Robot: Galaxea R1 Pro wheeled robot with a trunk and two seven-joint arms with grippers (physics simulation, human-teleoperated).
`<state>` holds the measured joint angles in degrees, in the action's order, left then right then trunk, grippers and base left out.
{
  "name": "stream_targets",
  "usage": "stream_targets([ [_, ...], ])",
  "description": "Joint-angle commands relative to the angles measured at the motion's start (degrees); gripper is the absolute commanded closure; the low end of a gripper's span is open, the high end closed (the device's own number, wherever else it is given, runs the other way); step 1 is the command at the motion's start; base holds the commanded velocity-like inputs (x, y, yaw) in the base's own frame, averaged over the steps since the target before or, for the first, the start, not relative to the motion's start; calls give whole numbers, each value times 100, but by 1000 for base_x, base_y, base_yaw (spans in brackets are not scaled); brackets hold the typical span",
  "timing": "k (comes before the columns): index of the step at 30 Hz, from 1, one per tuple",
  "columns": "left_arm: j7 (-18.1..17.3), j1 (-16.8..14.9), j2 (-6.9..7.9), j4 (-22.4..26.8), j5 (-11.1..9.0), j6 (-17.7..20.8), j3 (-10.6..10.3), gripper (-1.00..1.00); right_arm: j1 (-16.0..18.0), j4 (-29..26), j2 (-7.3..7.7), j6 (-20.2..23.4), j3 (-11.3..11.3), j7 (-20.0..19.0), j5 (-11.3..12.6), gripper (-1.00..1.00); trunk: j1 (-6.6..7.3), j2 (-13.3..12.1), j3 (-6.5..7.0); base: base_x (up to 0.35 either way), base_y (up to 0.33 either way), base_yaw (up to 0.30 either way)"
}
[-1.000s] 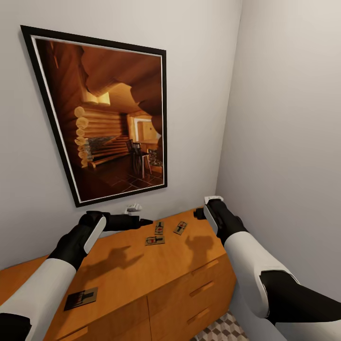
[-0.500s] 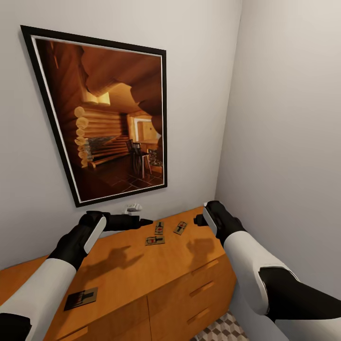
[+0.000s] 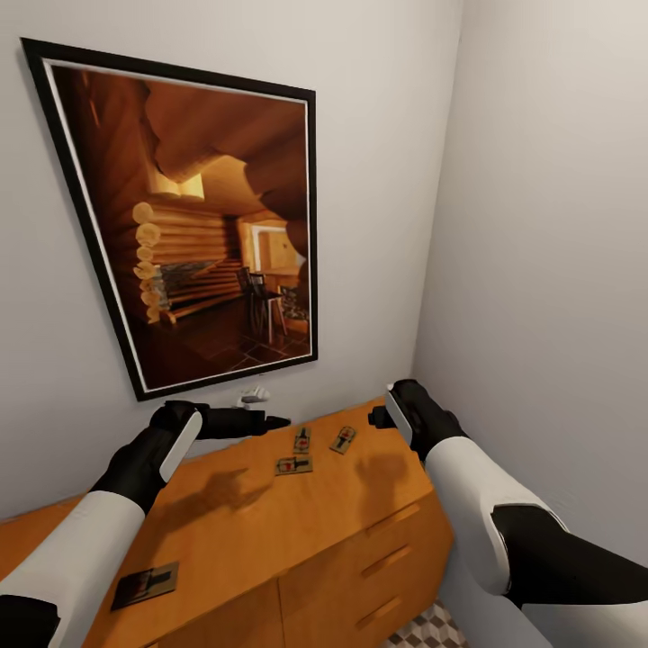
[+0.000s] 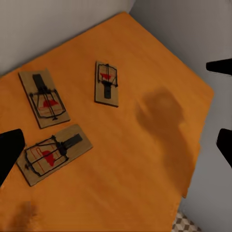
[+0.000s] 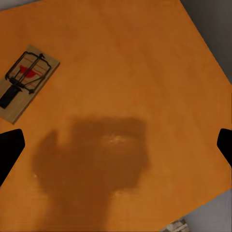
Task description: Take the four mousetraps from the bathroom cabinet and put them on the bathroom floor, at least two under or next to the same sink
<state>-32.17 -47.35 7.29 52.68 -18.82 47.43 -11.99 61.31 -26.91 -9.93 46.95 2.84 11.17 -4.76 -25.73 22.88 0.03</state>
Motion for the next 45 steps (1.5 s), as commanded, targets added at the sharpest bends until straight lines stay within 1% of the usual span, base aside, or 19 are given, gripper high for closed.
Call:
stream_targets([
  [1,2,-2,4,3,-18,24,-11,-100,2,-10,-7,25,30,-10,-46,-100,-5,4,-3,267,0,0],
  [10,8,-2,1,6,-11,16,-14,-100,3,-35,-7,20,32,-14,-44,-100,-5,4,-3,187,0,0],
  [32,43,-2,1,6,15,12,-14,-100,4,-39,-7,-26,49,-17,-5,-100,-5,4,-3,15,0,0],
  [35,44,-2,1,6,17,12,-14,-100,4,-23,-7,-27,55,-18,86,-100,-5,4,-3,0,0,0],
  [39,44,-2,0,0,18,12,-14,-100,4,8,-7,-45,61,-18,336,-100,-5,4,-3,0,0,0],
  [40,44,-2,0,0,18,12,-14,-100,4,8,-7,-45,61,-18,336,-100,-5,4,-3,0,0,0],
  [45,44,-2,0,-4,19,12,-14,-100,2,27,-7,-195,51,-19,659,-100,-5,4,-3,0,0,0],
])
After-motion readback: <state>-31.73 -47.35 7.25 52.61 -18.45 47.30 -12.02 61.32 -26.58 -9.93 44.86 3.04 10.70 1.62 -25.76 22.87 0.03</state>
